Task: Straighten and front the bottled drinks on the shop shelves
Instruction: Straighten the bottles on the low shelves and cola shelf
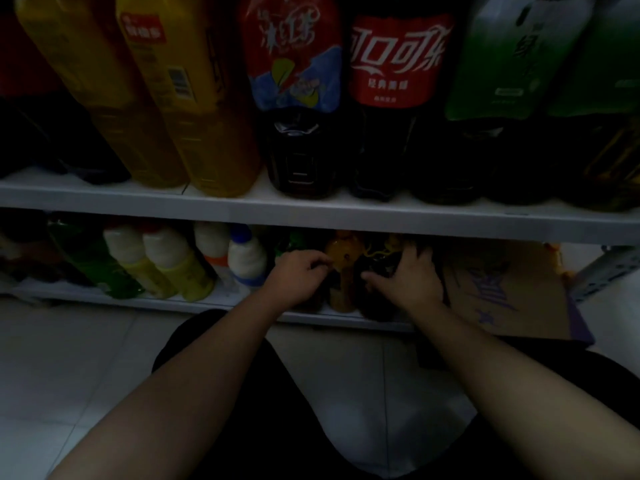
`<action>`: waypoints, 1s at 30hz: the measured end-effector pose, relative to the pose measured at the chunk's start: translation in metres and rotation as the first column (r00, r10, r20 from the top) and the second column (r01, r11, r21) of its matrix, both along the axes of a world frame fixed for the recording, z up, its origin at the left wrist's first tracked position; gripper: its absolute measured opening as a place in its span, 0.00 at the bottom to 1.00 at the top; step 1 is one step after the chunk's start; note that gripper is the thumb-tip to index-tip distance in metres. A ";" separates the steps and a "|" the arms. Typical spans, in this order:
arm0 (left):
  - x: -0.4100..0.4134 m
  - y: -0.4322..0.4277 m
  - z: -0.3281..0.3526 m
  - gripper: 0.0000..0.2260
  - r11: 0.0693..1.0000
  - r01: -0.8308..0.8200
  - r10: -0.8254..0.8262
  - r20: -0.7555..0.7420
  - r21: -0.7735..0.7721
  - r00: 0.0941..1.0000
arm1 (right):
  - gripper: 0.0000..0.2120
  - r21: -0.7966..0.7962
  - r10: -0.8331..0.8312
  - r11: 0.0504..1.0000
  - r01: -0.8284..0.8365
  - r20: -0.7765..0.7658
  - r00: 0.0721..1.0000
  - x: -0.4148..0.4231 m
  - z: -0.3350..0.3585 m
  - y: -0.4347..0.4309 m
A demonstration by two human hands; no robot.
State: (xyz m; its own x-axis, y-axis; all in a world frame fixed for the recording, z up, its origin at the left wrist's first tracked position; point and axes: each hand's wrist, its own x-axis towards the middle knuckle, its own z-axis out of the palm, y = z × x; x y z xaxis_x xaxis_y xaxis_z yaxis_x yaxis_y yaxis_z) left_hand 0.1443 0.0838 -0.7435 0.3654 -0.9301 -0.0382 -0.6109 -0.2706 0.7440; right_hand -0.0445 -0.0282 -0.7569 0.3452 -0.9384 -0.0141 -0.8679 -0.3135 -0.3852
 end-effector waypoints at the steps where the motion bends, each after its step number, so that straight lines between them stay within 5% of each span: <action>1: 0.001 -0.003 -0.005 0.08 1.000 -0.018 0.019 -0.040 0.024 0.999 | 0.51 0.037 -0.030 0.999 0.032 -0.041 0.999 0.008 -0.001 -0.008; 4: 0.001 -0.004 -0.016 0.10 0.995 -0.069 0.078 -0.150 0.069 0.986 | 0.42 0.062 -0.031 0.997 0.039 -0.127 0.991 0.019 -0.005 -0.027; 8: 0.002 -0.001 -0.025 0.12 0.992 -0.087 0.109 -0.267 0.095 0.958 | 0.33 0.099 0.074 0.992 -0.072 -0.020 0.997 0.013 -0.003 -0.045; 13: 0.007 -0.003 -0.031 0.07 0.991 -0.076 0.107 -0.301 0.111 0.948 | 0.24 0.393 0.295 0.893 -0.218 -0.145 0.945 -0.008 0.012 -0.074; 16: 0.009 0.002 -0.040 0.07 0.986 -0.100 0.138 -0.322 0.130 0.937 | 0.25 0.451 0.302 0.861 -0.235 -0.081 0.950 -0.017 0.016 -0.086; 20: 0.017 0.012 -0.053 0.10 0.983 -0.043 0.073 -0.161 0.179 0.984 | 0.35 0.611 0.297 0.757 -0.232 -0.005 0.955 -0.009 0.016 -0.081; 23: 0.021 0.011 -0.054 0.11 0.982 -0.030 0.038 -0.037 0.185 0.999 | 0.43 0.467 0.028 0.881 -0.075 0.106 0.994 -0.002 0.006 -0.074; 27: 0.029 0.009 -0.059 0.07 0.982 -0.095 0.099 -0.017 0.163 0.995 | 0.32 0.274 0.093 0.952 -0.139 0.175 0.980 -0.001 -0.002 -0.081; 30: 0.035 0.007 -0.061 0.08 0.978 -0.143 0.151 -0.039 0.152 0.988 | 0.26 0.459 0.092 0.877 -0.143 0.132 0.987 -0.005 0.002 -0.090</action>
State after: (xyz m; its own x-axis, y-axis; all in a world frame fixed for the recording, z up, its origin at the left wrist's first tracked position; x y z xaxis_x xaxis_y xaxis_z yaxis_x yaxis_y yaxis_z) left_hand 0.1796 0.0913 -0.8045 0.4918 -0.8491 -0.1929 -0.5197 -0.4640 0.7174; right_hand -0.0496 -0.1184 -0.7550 0.4764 -0.7841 -0.3977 -0.7832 -0.1729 -0.5972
